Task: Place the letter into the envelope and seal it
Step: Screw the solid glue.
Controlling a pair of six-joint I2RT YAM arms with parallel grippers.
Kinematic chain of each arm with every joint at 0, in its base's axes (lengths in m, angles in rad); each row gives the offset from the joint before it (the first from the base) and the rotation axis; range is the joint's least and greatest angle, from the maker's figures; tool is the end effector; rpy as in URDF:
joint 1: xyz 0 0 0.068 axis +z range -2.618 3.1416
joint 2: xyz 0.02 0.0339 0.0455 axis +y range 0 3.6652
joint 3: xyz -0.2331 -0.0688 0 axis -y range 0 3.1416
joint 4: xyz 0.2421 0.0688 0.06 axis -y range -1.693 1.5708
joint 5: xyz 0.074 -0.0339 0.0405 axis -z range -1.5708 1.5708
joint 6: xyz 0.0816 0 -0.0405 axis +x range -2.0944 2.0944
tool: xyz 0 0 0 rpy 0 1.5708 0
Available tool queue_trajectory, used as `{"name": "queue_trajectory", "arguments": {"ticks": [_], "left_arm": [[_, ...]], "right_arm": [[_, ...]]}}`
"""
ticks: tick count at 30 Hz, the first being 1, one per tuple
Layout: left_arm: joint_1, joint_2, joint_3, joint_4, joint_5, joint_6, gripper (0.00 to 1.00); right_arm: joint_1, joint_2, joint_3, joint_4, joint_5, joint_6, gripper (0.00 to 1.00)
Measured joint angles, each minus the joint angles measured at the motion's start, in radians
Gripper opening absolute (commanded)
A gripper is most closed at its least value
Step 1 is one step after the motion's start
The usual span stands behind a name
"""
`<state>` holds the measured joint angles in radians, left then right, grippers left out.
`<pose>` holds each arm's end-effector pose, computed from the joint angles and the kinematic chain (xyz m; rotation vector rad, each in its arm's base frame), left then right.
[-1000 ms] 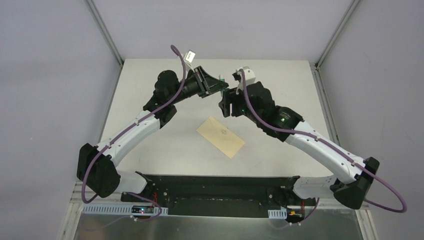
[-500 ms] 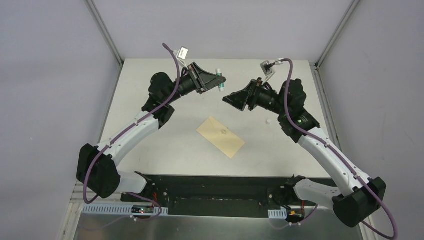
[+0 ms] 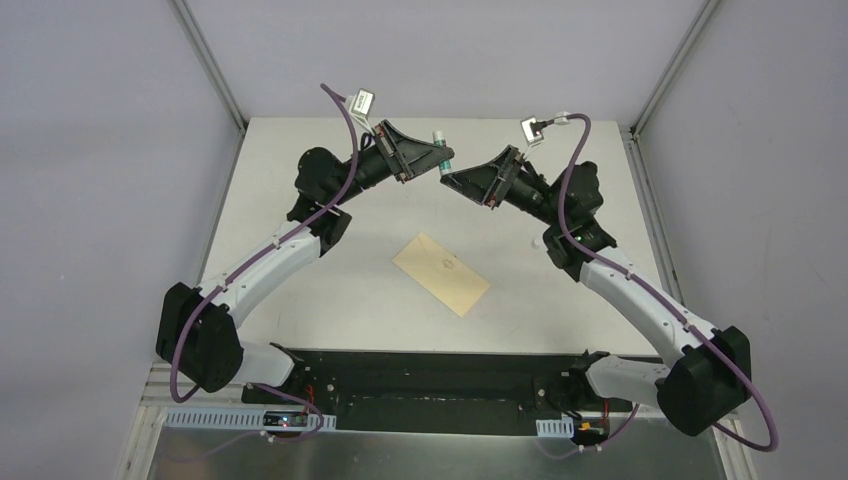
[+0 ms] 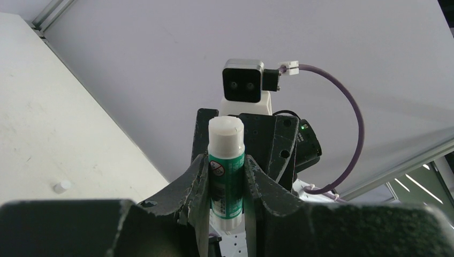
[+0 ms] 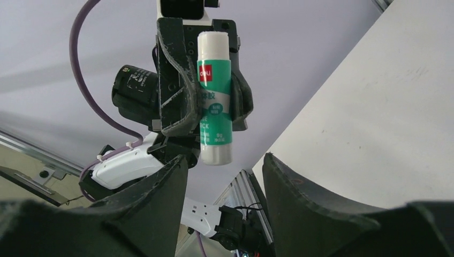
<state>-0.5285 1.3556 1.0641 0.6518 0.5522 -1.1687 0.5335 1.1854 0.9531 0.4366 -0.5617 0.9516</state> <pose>0.2838 -0.2153 0.3797 0.1022 1.4884 -1.7559 0.2550 0.2011 0.3612 -0.2105 1.5913 1.5783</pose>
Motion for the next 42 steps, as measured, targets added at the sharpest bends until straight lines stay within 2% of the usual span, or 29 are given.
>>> {"name": "queue_trajectory", "arguments": {"ticks": [6, 15, 22, 24, 27, 32, 42], "left_arm": [[0.000, 0.003, 0.000, 0.003, 0.000, -0.003, 0.00], [0.000, 0.017, -0.001, 0.009, 0.000, -0.004, 0.00], [0.000, 0.017, -0.008, 0.013, 0.000, -0.006, 0.00], [0.000, 0.017, -0.009, 0.008, 0.000, -0.004, 0.04], [0.000, 0.017, -0.009, -0.004, -0.001, 0.001, 0.15], [0.001, 0.017, -0.009, -0.033, -0.002, 0.010, 0.23], [0.000, 0.017, -0.009, -0.064, 0.001, 0.025, 0.31]], "right_arm": [[0.000, 0.022, 0.000, 0.068, 0.004, 0.056, 0.43], [0.010, 0.044, 0.000, 0.090, 0.004, 0.076, 0.31], [0.015, 0.045, 0.002, 0.067, 0.006, 0.063, 0.12], [0.015, 0.045, 0.010, 0.044, 0.007, 0.047, 0.08], [0.015, 0.045, 0.032, -0.008, 0.007, 0.018, 0.08], [0.015, 0.044, 0.052, -0.078, 0.006, -0.024, 0.07], [0.016, 0.043, 0.059, -0.118, 0.007, -0.053, 0.06]]}}
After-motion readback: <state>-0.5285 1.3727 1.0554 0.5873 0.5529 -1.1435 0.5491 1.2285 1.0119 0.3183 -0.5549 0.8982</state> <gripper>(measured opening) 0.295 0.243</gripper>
